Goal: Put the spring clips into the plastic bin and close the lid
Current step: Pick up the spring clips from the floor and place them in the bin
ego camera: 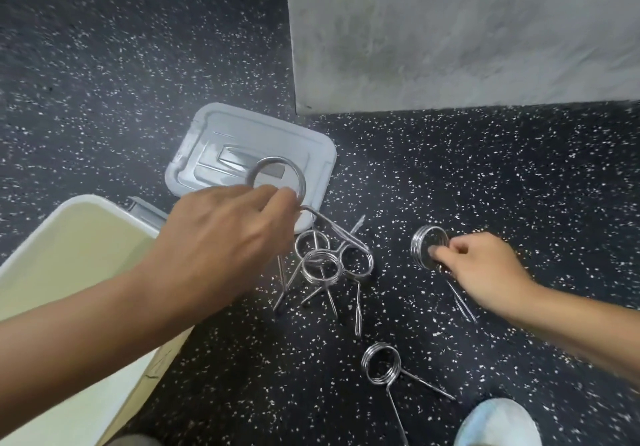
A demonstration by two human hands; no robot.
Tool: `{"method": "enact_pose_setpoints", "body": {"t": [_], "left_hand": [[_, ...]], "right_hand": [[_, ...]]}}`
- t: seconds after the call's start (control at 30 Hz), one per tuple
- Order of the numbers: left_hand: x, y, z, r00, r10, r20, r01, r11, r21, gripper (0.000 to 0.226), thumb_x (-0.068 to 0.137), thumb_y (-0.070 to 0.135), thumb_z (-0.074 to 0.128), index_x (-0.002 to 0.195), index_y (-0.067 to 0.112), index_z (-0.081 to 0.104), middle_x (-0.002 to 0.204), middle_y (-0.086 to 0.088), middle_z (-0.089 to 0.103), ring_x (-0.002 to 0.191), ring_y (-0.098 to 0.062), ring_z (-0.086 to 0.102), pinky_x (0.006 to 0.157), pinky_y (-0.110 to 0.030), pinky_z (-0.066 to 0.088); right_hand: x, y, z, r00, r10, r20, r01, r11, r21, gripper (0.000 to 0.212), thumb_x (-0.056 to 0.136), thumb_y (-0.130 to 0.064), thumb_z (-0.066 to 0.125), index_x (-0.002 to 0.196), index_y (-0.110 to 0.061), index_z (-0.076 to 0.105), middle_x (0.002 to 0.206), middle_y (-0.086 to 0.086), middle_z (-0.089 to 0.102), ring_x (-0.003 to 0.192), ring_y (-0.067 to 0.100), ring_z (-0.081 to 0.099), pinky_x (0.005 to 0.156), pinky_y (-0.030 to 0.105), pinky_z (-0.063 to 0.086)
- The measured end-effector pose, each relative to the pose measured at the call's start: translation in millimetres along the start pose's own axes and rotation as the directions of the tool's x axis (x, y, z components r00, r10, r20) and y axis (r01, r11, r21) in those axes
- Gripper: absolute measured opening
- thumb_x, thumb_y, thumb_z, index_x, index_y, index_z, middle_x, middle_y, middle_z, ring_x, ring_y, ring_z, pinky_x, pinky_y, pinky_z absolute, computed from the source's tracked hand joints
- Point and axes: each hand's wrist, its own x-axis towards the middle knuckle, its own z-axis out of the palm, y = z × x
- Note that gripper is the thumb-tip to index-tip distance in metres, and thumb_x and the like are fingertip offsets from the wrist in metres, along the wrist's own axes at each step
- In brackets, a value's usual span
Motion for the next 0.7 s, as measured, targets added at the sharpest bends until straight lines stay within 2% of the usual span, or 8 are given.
{"method": "enact_pose_setpoints", "body": {"t": [0.1,0.17,0.23,0.3,0.4,0.5,0.57,0.7], "left_hand": [[-6,-5,-6,0.989,-0.141,-0.034,0.134,0.978,-0.162,0.028,0.102,0.028,0.047,0.082,0.012,0.057,0.059,0.003,0.057,0.045,-0.019,0.046,0.043,-0.031,0.036],[-19,-8,-8,0.959,-0.282,-0.027,0.26,0.914,-0.31,0.027,0.103,0.034,0.047,0.084,0.017,0.057,0.062,0.006,0.06,0.05,-0.017,0.052,0.047,-0.036,0.041],[-35,-11,-14,0.922,-0.386,0.011,0.353,0.833,-0.426,0.023,0.098,0.039,0.05,0.085,0.022,0.059,0.065,0.006,0.065,0.059,-0.015,0.06,0.055,-0.039,0.049],[-54,-14,-22,0.882,-0.466,0.065,0.426,0.732,-0.531,0.023,0.095,0.045,0.051,0.085,0.027,0.061,0.068,0.004,0.069,0.065,-0.016,0.066,0.061,-0.041,0.053],[-81,-17,-28,0.82,-0.554,0.146,0.492,0.55,-0.675,0.025,0.096,0.045,0.057,0.089,0.024,0.069,0.075,0.0,0.075,0.07,-0.022,0.071,0.067,-0.045,0.057],[-112,-21,-31,0.728,-0.648,0.225,0.533,0.328,-0.78,0.014,0.096,0.032,0.062,0.092,0.023,0.072,0.084,0.002,0.079,0.078,-0.015,0.075,0.075,-0.043,0.059],[-131,-25,-31,0.66,-0.704,0.261,0.539,0.201,-0.818,0.01,0.097,0.022,0.062,0.093,0.021,0.072,0.087,-0.001,0.08,0.083,-0.017,0.077,0.078,-0.041,0.058],[-163,-31,-23,0.481,-0.822,0.305,0.523,-0.009,-0.852,0.012,0.099,0.018,0.059,0.101,0.017,0.07,0.09,-0.003,0.081,0.09,-0.02,0.077,0.08,-0.039,0.056]], "right_hand": [[0,-12,1,1.0,-0.018,0.012,0.018,1.0,0.005,0.047,0.094,-0.033,0.065,0.055,-0.01,0.051,0.038,-0.005,0.04,0.039,0.015,0.036,0.047,0.028,0.027],[-1,-20,2,0.999,-0.033,0.009,0.033,0.999,0.007,0.047,0.094,-0.033,0.065,0.058,-0.004,0.055,0.041,-0.001,0.045,0.039,0.015,0.037,0.046,0.027,0.028],[-5,-29,4,0.998,-0.056,0.015,0.056,0.998,0.009,0.048,0.094,-0.034,0.065,0.059,-0.003,0.056,0.042,0.0,0.045,0.038,0.015,0.037,0.045,0.026,0.027],[-10,-38,6,0.997,-0.079,0.022,0.079,0.997,0.019,0.047,0.094,-0.035,0.065,0.056,-0.01,0.053,0.04,-0.002,0.043,0.037,0.015,0.037,0.046,0.026,0.029],[-17,-50,10,0.994,-0.106,0.032,0.106,0.994,0.005,0.048,0.094,-0.036,0.065,0.055,-0.012,0.05,0.04,-0.003,0.042,0.034,0.011,0.034,0.045,0.026,0.027],[-26,-68,17,0.989,-0.127,0.071,0.128,0.992,-0.014,0.05,0.096,-0.037,0.063,0.059,-0.005,0.053,0.039,-0.003,0.043,0.029,0.008,0.031,0.038,0.024,0.027],[-31,-80,22,0.986,-0.14,0.092,0.142,0.99,-0.005,0.049,0.096,-0.036,0.063,0.058,-0.008,0.052,0.036,-0.005,0.04,0.027,0.006,0.028,0.034,0.02,0.024],[-41,-106,34,0.975,-0.171,0.143,0.174,0.985,-0.007,0.049,0.095,-0.035,0.065,0.057,-0.007,0.052,0.032,-0.006,0.037,0.026,0.004,0.026,0.038,0.023,0.023]]}}
